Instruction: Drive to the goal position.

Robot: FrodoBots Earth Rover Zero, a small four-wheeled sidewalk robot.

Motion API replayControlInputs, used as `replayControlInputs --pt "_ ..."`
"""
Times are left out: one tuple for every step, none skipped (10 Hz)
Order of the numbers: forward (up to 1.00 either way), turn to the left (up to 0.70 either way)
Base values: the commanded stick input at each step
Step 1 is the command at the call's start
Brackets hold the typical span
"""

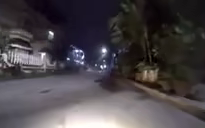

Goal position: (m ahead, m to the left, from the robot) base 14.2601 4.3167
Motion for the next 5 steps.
replayControlInputs --pt "0.7 0.0" --pt "0.7 0.0" --pt "0.7 0.0" --pt "0.7 0.0" --pt "0.7 0.0"
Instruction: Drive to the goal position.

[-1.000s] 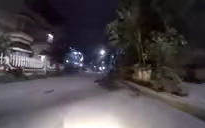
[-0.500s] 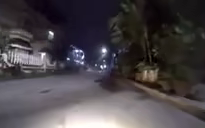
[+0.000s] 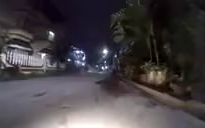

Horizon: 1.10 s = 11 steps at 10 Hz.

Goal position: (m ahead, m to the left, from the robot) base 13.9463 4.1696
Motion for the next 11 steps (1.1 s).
replayControlInputs --pt "0.7 0.0" --pt "0.7 0.0" --pt "0.7 0.0" --pt "0.7 -0.2" --pt "0.7 -0.35" --pt "0.7 -0.35" --pt "0.7 -0.35" --pt "0.7 -0.35" --pt "0.7 -0.35" --pt "0.7 -0.34" --pt "0.7 -0.06"
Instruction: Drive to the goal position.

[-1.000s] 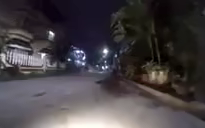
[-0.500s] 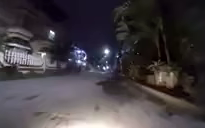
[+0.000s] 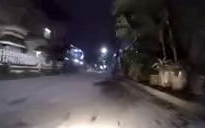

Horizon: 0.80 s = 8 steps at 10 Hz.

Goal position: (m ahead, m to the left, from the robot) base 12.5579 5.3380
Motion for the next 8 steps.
replayControlInputs --pt "0.7 0.0" --pt "0.7 0.0" --pt "0.7 0.0" --pt "0.7 0.0" --pt "0.7 0.0" --pt "0.7 0.0" --pt "0.7 0.0" --pt "0.7 0.0"
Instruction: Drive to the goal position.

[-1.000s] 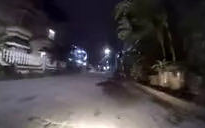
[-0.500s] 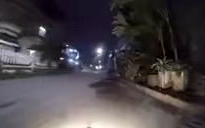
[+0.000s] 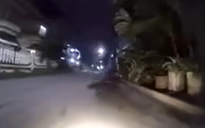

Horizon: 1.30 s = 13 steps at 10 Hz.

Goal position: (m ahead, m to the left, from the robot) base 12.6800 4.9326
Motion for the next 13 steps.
replayControlInputs --pt "0.7 0.0" --pt "0.7 0.0" --pt "0.7 0.0" --pt "0.7 0.0" --pt "0.7 0.0" --pt "0.7 0.0" --pt "0.7 0.0" --pt "0.7 0.0" --pt "0.7 0.0" --pt "0.7 0.0" --pt "0.7 0.0" --pt "0.7 0.0" --pt "0.7 0.0"
